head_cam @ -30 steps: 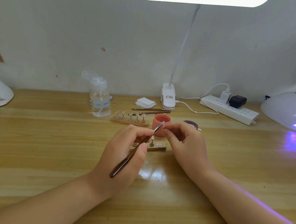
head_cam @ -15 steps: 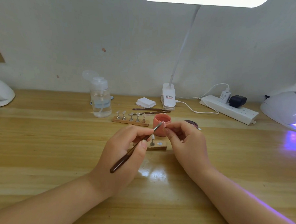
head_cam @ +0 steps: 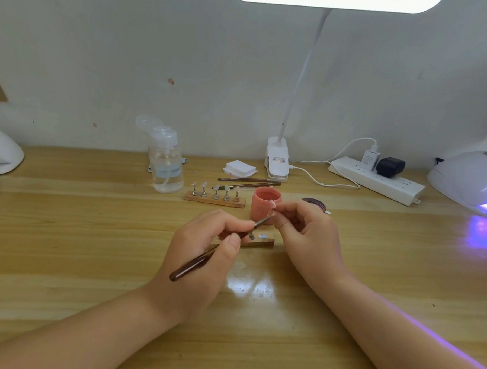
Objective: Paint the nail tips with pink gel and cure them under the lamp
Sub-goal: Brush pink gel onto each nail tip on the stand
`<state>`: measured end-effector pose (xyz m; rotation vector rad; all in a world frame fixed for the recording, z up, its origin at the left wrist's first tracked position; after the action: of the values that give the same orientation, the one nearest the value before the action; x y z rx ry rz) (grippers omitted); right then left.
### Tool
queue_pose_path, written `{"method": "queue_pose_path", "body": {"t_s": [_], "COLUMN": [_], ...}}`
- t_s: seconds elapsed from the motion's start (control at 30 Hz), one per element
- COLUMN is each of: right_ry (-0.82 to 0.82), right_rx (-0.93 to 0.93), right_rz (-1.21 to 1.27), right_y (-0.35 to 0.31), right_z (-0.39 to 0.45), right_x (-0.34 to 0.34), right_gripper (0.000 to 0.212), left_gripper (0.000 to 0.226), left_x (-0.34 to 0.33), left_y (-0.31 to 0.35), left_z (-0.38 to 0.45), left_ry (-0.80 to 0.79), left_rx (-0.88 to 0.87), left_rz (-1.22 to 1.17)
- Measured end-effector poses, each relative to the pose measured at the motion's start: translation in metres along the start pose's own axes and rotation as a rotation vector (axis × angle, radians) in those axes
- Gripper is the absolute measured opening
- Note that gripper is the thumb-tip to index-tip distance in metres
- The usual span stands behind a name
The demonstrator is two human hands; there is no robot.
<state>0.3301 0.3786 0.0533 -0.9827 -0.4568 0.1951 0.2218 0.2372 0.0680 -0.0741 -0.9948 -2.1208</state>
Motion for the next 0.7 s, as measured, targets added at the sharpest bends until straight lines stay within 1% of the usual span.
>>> {"method": "queue_pose_path", "body": {"t_s": [0.07, 0.23, 0.33, 0.4, 0.5, 0.6, 0.7], "right_ry": [-0.002, -0.005, -0.016, -0.017, -0.023, -0.024, 0.029], "right_rx": [-0.006, -0.006, -0.010, -0.012, -0.021, -0.036, -0.069], "right_rz": [0.009, 0.054, 0.059, 0.054, 0.077, 0.049, 0.011], "right_y": [0.0001, -0.0020, -0.0017, -0.0021, -0.0028, -0.0015, 0.0023], "right_z": [0.0001, -0.0008, -0.0005, -0.0005, -0.0011, -0.0014, -0.0001], "right_x": [0.0001, -0.0013, -0.0020, -0.0019, -0.0024, -0.0021, 0.0034], "right_gripper": [0.014, 0.017, 0.012, 0.011, 0.009, 0.009, 0.008], "left_gripper": [0.027, 0.029, 0.028, 0.029, 0.029, 0.028, 0.027], "left_x": [0.0018, 0.0007, 0.0003, 0.0021, 0.0023, -0.0002, 0.0038], "left_y": [-0.0008, -0.0059, -0.0038, -0.0020, -0.0039, -0.0046, -0.0025], "left_z": [-0.0014, 0.0004, -0.0003, -0.0011, -0.0003, 0.0001, 0.0004], "left_ry": [0.018, 0.039, 0.022, 0.038, 0.047, 0.014, 0.057], "left_rx": [-0.001, 0.076, 0.050, 0.020, 0.053, 0.078, 0.048], "left_rz": [-0.022, -0.033, -0.046, -0.057, -0.054, -0.075, -0.128]}}
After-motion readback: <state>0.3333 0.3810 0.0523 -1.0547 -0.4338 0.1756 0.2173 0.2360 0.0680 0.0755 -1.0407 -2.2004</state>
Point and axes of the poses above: each hand's wrist, its own z-axis towards the middle knuckle, its own x-axis out of the back of the hand, y = z × x, the point moved 6 cm from there along z, towards the middle knuckle, and after that the axes turned 3 degrees about -x, right-handed, at the moved point
